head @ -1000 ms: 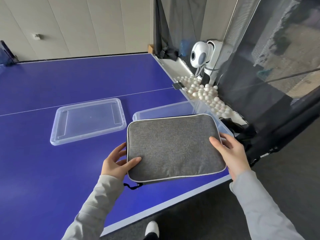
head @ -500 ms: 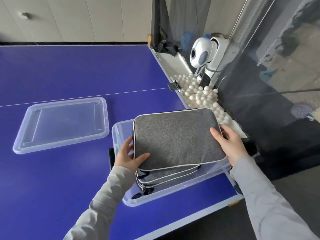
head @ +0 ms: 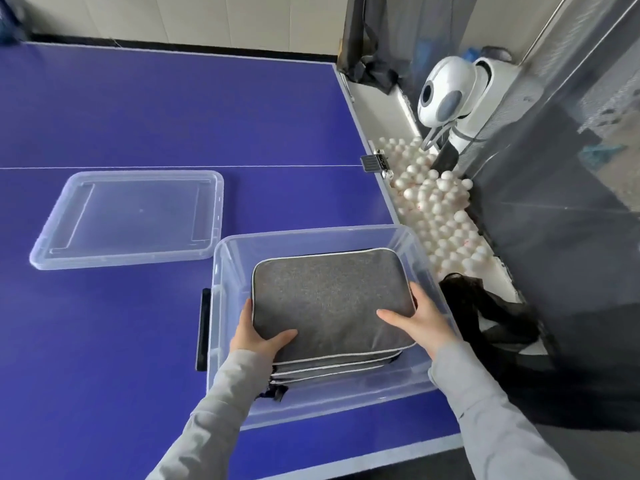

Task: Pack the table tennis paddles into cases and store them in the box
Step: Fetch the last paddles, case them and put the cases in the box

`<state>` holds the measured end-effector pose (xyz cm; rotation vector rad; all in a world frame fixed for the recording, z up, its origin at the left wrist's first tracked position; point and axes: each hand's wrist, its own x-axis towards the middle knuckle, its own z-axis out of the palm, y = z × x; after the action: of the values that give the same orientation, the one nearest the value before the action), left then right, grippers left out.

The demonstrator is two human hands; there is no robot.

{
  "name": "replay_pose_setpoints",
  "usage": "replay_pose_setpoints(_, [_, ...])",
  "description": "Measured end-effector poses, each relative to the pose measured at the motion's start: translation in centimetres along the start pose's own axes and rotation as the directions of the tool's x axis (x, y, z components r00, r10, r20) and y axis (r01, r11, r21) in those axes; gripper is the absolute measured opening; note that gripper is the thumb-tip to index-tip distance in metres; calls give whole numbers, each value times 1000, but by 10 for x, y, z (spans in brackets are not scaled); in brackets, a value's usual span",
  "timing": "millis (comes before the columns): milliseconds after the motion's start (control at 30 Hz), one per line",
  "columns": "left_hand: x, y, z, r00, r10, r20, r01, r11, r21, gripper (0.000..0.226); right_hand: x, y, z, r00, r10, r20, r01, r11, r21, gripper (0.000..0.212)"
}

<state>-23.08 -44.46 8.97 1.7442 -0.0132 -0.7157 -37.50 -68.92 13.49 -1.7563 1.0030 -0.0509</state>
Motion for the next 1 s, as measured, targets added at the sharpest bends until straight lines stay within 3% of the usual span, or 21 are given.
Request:
replay_pose_setpoints(333, [0,-10,12,990,-87,-115,95,994,63,104,12,10,14,997,-71,10,71,996,-50,62])
replay_pose_setpoints(733, [-1,-7,13,985,-122,-120,145,965,216,110,-2,7,13,991,-133,-12,130,982,-138,70])
replay_pose_setpoints(1000, [-12,4,15,987,-56,-150,112,912,394,104,-1,11,8,995,-101,27,104,981,-164,67])
